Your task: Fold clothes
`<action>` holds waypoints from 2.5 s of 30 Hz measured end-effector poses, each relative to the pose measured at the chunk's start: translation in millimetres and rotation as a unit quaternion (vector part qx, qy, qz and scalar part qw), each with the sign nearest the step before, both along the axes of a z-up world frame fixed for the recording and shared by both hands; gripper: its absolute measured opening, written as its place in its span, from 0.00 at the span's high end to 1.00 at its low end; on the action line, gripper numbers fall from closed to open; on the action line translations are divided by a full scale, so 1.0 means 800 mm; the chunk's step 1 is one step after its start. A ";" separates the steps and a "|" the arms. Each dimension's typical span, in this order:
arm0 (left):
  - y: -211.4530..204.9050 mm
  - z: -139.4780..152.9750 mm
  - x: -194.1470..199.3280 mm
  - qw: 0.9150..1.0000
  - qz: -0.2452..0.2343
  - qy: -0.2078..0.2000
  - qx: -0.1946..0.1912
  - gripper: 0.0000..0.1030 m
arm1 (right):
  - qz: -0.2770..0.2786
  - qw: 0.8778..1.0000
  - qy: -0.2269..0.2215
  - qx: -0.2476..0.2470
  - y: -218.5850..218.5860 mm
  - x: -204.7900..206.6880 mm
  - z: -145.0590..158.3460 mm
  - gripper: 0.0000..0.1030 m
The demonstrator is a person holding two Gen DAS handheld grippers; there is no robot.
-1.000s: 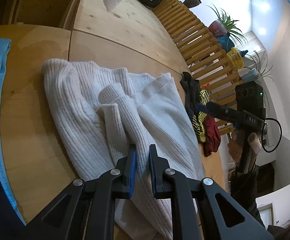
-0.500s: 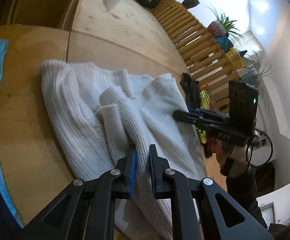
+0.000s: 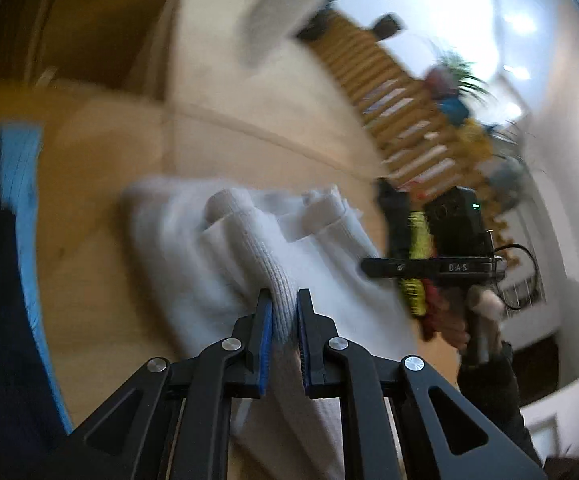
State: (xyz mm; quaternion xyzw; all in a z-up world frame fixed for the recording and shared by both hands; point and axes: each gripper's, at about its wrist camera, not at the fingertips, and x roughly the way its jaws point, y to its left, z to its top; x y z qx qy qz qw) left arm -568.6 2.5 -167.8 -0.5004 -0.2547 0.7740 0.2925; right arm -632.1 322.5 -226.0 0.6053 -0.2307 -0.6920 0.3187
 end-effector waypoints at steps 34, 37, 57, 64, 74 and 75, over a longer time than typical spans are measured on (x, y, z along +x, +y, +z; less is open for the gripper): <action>0.022 0.033 -0.031 0.996 -0.014 0.021 -0.085 0.92 | 0.086 0.926 0.171 0.326 -0.082 0.013 0.037 0.52; 0.035 0.025 -0.043 0.992 -0.022 0.016 -0.126 0.90 | 0.063 0.943 0.159 0.286 -0.074 0.007 0.034 0.70; 0.076 0.087 -0.010 0.980 -0.064 0.107 -0.158 0.94 | 0.025 0.934 0.253 0.249 -0.053 0.025 0.104 0.59; 0.049 0.002 -0.048 0.989 -0.022 0.036 -0.144 0.98 | 0.016 0.945 0.190 0.266 -0.053 -0.013 0.028 0.59; -0.009 0.057 -0.046 0.992 0.029 0.028 -0.118 0.63 | -0.037 0.960 0.169 0.220 -0.005 -0.008 0.067 0.30; -0.013 0.055 -0.049 0.992 0.033 0.020 -0.123 0.63 | -0.044 0.964 0.149 0.216 0.002 -0.012 0.059 0.30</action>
